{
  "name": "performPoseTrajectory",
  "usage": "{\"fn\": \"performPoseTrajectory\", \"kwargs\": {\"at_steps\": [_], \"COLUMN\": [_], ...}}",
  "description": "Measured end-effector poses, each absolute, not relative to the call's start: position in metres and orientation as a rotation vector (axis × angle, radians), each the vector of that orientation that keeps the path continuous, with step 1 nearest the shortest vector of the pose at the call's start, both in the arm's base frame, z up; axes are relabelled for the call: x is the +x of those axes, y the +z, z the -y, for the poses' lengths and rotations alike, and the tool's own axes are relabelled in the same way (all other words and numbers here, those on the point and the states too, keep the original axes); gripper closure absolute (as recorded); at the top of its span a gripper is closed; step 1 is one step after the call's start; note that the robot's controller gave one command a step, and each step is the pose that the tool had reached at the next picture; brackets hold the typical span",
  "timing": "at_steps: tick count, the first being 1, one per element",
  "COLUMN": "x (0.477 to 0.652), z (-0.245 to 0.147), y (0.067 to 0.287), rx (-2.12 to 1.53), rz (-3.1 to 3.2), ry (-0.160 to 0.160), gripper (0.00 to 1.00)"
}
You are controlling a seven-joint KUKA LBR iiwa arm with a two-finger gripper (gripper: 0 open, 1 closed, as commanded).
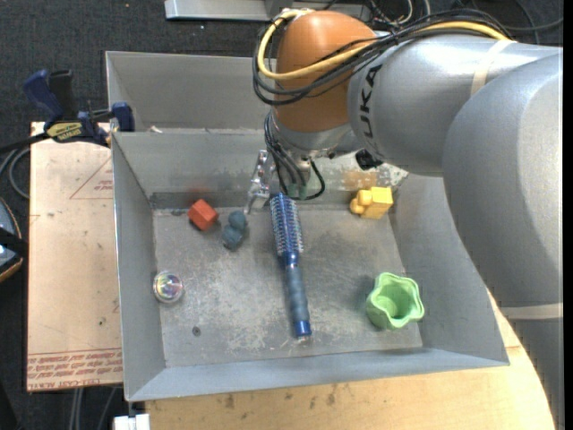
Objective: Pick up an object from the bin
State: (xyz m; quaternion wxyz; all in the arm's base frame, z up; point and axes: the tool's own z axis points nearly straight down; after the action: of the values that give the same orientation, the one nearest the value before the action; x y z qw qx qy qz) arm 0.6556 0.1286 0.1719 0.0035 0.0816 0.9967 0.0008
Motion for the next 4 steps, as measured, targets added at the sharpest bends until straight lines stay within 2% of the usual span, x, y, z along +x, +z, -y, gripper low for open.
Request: {"fn": "performPoseTrajectory", "kwargs": {"at_steps": [1, 2, 3, 4], "x": [0.654, 0.645, 0.650, 0.652], "z": [-0.129, -0.134, -0.222, -0.226], "y": [0.171, 0.077, 0.076, 0.077], "rx": [0.256, 0.513, 0.477, 0.476], "rz": [-3.127, -3.094, -3.103, -3.092], "ry": [0.002, 0.006, -0.019, 0.009], "gripper": [0.00, 0.00, 0.00, 1.00]}}
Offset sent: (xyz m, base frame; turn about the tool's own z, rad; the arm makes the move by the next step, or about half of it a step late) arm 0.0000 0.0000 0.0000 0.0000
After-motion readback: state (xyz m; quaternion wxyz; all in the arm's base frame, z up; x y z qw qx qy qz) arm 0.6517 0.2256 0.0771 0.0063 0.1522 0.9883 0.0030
